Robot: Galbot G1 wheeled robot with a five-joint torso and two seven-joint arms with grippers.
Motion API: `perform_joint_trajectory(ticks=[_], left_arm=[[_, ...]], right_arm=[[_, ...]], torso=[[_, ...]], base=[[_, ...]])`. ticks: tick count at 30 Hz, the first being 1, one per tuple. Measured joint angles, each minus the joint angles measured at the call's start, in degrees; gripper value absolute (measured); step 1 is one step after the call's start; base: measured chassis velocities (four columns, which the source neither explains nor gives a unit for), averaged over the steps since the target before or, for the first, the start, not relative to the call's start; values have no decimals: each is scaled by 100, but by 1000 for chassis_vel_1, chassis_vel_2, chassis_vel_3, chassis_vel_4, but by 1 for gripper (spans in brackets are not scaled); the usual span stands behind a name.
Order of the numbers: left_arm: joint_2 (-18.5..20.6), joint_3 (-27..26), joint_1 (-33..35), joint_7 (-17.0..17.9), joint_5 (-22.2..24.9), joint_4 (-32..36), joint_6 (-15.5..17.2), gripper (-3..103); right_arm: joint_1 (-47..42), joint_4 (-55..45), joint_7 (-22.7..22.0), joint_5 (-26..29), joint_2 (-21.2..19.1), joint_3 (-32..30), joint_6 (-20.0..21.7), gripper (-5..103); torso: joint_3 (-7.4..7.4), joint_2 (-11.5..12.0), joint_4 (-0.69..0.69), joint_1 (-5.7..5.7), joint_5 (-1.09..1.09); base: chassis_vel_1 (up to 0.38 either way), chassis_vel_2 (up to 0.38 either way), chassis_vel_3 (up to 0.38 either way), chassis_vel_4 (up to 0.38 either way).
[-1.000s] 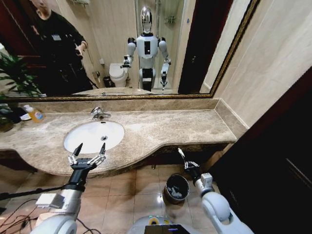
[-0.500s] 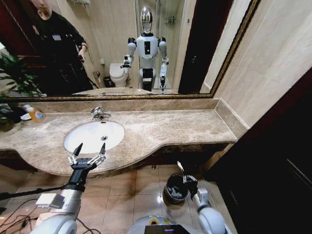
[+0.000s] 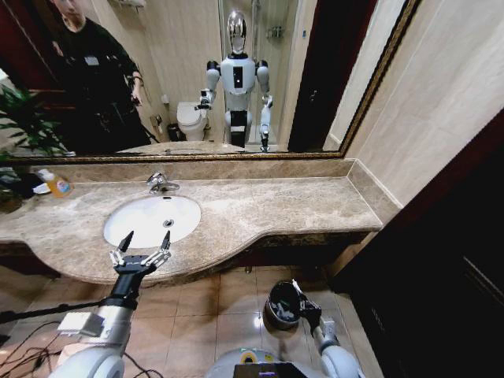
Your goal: Pick up the trash from the sink and place it in the trash bin.
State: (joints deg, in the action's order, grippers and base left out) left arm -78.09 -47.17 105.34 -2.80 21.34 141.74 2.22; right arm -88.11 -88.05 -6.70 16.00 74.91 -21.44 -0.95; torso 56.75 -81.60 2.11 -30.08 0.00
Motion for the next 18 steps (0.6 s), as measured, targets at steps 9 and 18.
perform_joint_trajectory(ticks=[9, 18], left_arm=[[0, 0, 0, 0, 0, 0, 0, 100], [0, 0, 0, 0, 0, 0, 0, 100]], right_arm=[[575, 691, -34, -28, 255, 103, 2, 0], [999, 1374, -36, -119, 481, 122, -85, 0]], torso=[[0, 0, 0, 0, -1], [0, 0, 0, 0, 0]], base=[[0, 0, 0, 0], [0, 0, 0, 0]])
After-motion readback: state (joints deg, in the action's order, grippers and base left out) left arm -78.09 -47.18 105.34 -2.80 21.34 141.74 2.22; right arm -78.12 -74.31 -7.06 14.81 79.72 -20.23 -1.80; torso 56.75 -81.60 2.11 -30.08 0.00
